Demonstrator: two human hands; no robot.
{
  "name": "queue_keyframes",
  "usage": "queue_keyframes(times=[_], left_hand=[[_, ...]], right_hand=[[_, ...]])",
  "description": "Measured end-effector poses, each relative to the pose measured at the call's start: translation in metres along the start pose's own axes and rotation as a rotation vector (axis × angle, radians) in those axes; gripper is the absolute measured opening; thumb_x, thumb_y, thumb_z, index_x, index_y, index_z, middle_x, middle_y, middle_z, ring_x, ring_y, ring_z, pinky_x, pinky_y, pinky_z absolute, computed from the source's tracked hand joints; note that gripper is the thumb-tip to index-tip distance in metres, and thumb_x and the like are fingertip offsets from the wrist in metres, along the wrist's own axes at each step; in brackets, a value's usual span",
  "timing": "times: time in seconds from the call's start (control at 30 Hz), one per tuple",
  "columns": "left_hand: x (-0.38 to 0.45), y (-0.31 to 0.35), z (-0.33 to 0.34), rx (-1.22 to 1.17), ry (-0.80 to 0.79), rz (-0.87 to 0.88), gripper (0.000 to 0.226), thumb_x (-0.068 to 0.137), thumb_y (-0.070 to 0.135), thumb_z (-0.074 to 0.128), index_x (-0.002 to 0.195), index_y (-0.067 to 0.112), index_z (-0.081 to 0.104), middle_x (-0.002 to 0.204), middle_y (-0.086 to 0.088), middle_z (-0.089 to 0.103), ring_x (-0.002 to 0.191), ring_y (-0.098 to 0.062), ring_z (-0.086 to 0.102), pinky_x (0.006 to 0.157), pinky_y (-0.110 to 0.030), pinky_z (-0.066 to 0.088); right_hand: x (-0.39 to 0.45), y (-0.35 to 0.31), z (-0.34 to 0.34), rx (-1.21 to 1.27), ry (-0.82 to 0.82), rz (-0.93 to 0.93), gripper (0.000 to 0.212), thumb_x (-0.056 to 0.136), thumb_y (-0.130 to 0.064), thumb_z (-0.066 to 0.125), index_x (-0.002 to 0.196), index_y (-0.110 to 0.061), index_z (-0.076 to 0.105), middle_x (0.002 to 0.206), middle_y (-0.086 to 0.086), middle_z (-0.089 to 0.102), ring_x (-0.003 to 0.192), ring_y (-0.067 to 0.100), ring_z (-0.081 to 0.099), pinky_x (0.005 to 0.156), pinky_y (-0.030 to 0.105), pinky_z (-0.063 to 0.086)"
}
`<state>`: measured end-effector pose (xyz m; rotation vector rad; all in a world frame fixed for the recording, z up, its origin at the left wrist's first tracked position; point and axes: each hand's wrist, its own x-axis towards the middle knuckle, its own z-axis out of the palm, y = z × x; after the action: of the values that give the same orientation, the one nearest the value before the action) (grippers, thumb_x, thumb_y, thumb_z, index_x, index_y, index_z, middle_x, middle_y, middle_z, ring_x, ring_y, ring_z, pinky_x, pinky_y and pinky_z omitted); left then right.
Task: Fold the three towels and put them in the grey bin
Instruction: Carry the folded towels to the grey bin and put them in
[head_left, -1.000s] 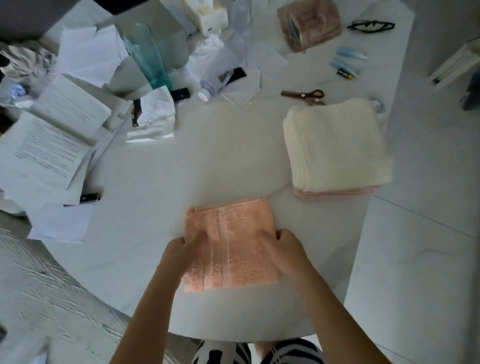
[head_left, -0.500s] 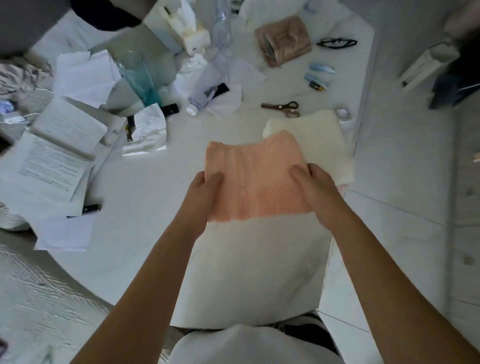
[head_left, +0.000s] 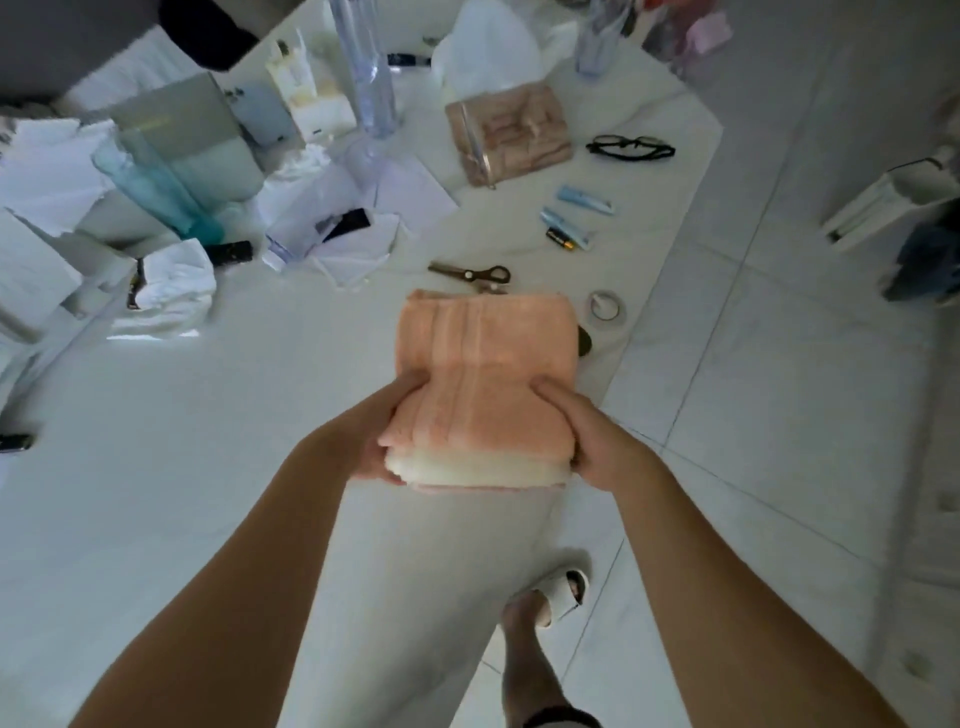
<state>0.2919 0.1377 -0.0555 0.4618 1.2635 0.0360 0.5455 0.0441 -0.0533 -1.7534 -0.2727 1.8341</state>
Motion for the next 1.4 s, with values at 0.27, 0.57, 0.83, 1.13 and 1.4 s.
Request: queue_keyframes(times=[0.27, 0.57, 0.83, 1.13, 1.4], left_hand=[[-0.017, -0.045, 0.052, -0.113, -0.245, 0.187, 0.061, 0.102, 0.058, 0.042, 0.145, 0.017, 0.052, 0.147, -0.018, 0.052, 0.137, -0.034, 0.049, 0.114, -0.049, 0.036], [-0.031, 0.012, 0.226, 0.135, -0.204, 0.469, 0.054, 0.095, 0.065, 0.052, 0.130, 0.027, 0.066, 0.137, -0.010, 0.064, 0.128, -0.027, 0.059, 0.107, -0.040, 0.048], [0.044, 0.098, 0.413, 0.120, -0.327, 0.430, 0.039, 0.091, 0.057, 0.062, 0.119, 0.033, 0.073, 0.131, -0.006, 0.069, 0.122, -0.024, 0.064, 0.093, -0.033, 0.056], [0.157, 0.269, 0.584, 0.140, -0.350, 0.362, 0.071, 0.077, 0.063, 0.071, 0.133, 0.021, 0.059, 0.127, -0.009, 0.070, 0.118, -0.028, 0.067, 0.106, -0.050, 0.046], [0.229, 0.452, 0.696, 0.030, -0.368, 0.444, 0.073, 0.079, 0.058, 0.075, 0.135, 0.013, 0.060, 0.130, -0.016, 0.067, 0.121, -0.033, 0.064, 0.102, -0.048, 0.049]], right_hand=[[-0.014, 0.004, -0.052, 0.032, -0.234, -0.054, 0.078, 0.066, -0.072, 0.075, 0.128, -0.027, 0.062, 0.121, 0.006, 0.072, 0.110, 0.029, 0.069, 0.099, 0.054, 0.052], [-0.103, -0.036, -0.201, 0.268, -0.101, -0.327, 0.051, 0.085, -0.057, 0.066, 0.126, -0.025, 0.064, 0.121, 0.007, 0.073, 0.109, 0.026, 0.070, 0.076, 0.035, 0.060], [-0.097, -0.100, -0.379, 0.381, 0.115, -0.390, 0.057, 0.081, -0.062, 0.065, 0.126, -0.027, 0.062, 0.121, 0.005, 0.073, 0.109, 0.023, 0.071, 0.074, 0.033, 0.061], [-0.040, -0.265, -0.559, 0.397, 0.191, -0.382, 0.064, 0.070, -0.064, 0.074, 0.119, -0.023, 0.067, 0.113, 0.006, 0.076, 0.100, 0.023, 0.074, 0.068, 0.029, 0.061], [0.035, -0.447, -0.687, 0.317, 0.194, -0.470, 0.054, 0.076, -0.068, 0.063, 0.117, -0.033, 0.060, 0.104, -0.004, 0.078, 0.094, 0.017, 0.075, 0.067, 0.032, 0.061]])
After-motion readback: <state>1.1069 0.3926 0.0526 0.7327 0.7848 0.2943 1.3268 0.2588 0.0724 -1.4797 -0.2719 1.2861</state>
